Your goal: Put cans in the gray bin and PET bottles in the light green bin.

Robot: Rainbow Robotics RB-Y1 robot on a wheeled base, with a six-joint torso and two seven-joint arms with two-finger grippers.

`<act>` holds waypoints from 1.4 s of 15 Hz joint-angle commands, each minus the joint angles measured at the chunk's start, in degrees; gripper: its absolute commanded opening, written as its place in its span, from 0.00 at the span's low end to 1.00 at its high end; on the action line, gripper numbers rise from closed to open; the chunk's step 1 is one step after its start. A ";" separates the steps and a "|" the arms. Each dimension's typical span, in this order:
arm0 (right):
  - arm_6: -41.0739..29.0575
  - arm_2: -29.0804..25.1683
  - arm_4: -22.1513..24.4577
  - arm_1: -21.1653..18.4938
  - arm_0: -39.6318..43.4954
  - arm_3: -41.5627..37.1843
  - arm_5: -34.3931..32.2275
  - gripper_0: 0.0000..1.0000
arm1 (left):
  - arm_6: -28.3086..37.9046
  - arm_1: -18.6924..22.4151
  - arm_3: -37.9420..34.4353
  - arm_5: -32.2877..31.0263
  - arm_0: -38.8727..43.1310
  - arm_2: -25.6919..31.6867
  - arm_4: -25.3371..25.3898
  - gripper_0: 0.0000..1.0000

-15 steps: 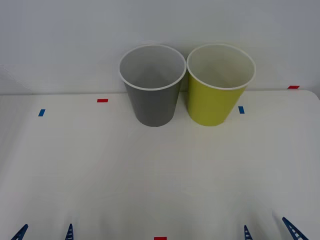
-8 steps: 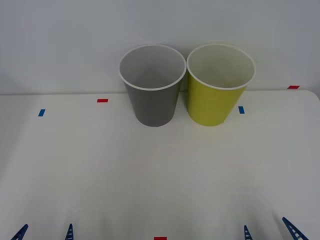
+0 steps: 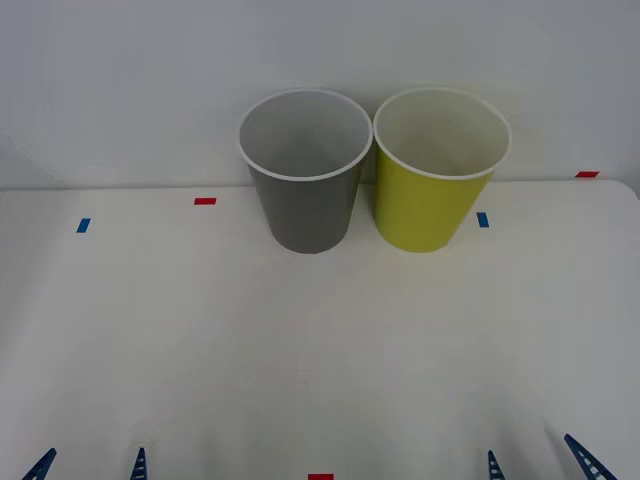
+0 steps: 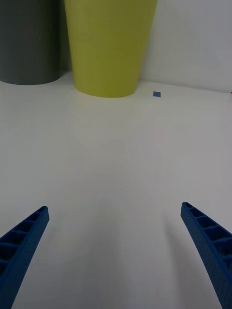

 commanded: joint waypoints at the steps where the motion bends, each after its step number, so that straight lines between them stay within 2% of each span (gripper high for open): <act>1: 0.00 0.00 0.00 0.00 0.00 0.00 0.00 0.95 | 0.00 0.00 0.00 0.00 0.00 0.00 0.00 1.00; 21: 0.00 0.00 0.00 0.00 0.00 0.00 0.00 0.95 | 0.00 0.00 0.00 0.00 0.00 0.00 0.00 1.00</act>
